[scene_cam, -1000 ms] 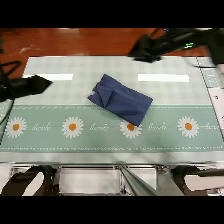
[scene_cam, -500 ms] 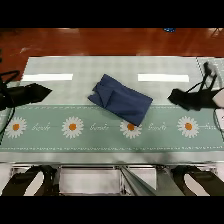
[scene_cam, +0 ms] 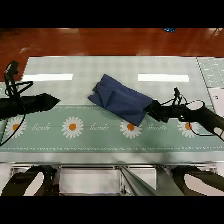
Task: Fold the shirts.
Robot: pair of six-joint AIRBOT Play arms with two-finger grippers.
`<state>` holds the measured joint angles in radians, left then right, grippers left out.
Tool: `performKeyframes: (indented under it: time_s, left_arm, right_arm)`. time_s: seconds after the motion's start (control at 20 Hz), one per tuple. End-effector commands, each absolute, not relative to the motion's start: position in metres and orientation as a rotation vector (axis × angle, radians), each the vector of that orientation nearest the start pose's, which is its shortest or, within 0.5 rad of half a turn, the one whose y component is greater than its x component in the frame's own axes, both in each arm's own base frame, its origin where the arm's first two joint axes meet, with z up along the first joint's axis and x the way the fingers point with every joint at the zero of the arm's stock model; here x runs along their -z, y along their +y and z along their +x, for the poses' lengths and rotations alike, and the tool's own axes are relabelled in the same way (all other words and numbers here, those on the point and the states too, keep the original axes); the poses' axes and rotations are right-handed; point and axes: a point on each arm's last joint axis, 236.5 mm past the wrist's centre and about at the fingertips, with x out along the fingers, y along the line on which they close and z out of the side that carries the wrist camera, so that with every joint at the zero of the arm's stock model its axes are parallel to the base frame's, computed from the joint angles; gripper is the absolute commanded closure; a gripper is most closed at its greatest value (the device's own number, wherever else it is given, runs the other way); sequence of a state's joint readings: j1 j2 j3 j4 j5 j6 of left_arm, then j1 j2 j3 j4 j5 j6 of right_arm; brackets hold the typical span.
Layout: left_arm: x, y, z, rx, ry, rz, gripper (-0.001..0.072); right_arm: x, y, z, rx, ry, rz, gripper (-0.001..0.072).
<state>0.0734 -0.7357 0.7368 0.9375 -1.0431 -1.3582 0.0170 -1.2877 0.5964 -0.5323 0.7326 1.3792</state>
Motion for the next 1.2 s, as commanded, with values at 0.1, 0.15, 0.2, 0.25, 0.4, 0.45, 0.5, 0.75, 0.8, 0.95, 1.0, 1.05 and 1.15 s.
performKeyframes:
  time_s: [0.1,0.15,0.2,0.25,0.4,0.45,0.5,0.75,0.8,0.95,1.0,1.05,1.15]
  left_arm:
    - [-0.079,-0.098,0.304,0.347,0.929,-0.435,0.0694]
    - [-0.079,-0.098,0.304,0.347,0.929,-0.435,0.0694]
    - [-0.079,-0.098,0.304,0.347,0.929,-0.435,0.0694]
    - [-0.079,-0.098,0.304,0.347,0.929,-0.435,0.0694]
    - [-0.079,-0.098,0.304,0.347,0.930,-0.435,0.0693]
    - [-0.079,-0.098,0.304,0.347,0.929,-0.434,0.0693]
    - [-0.079,-0.098,0.304,0.347,0.930,-0.435,0.0693]
    - [-0.079,-0.098,0.304,0.347,0.929,-0.434,0.0694]
    - [-0.079,-0.098,0.304,0.347,0.929,-0.434,0.0693]
    - [-0.079,-0.098,0.303,0.347,0.930,-0.434,0.0693]
    - [-0.079,-0.098,0.303,0.347,0.930,-0.434,0.0693]
    - [-0.079,-0.098,0.303,0.347,0.930,-0.434,0.0693]
    - [-0.079,-0.098,0.303,0.347,0.931,-0.434,0.0693]
  right_arm:
    - [0.106,0.198,0.353,-0.323,1.352,0.959,0.0336]
    - [0.099,0.210,0.361,-0.381,1.351,0.931,0.0471]
    - [0.086,0.222,0.369,-0.460,1.331,0.886,0.0641]
    - [0.067,0.234,0.381,-0.533,1.294,0.844,0.0687]
    - [0.001,0.255,0.412,-0.667,1.217,0.724,0.0688]
    - [-0.024,0.259,0.423,-0.687,1.188,0.677,0.0688]
    - [-0.049,0.261,0.433,-0.700,1.155,0.645,0.0688]
    - [-0.181,0.240,0.474,-0.692,0.941,0.514,0.0688]
    - [-0.199,0.228,0.479,-0.662,0.911,0.497,0.0688]
    - [-0.242,0.183,0.486,-0.594,0.854,0.512,0.0688]
    - [-0.249,0.164,0.488,-0.562,0.849,0.532,0.0688]
    - [-0.255,0.143,0.489,-0.525,0.850,0.557,0.0688]
    - [-0.261,0.100,0.486,-0.444,0.853,0.623,0.0689]
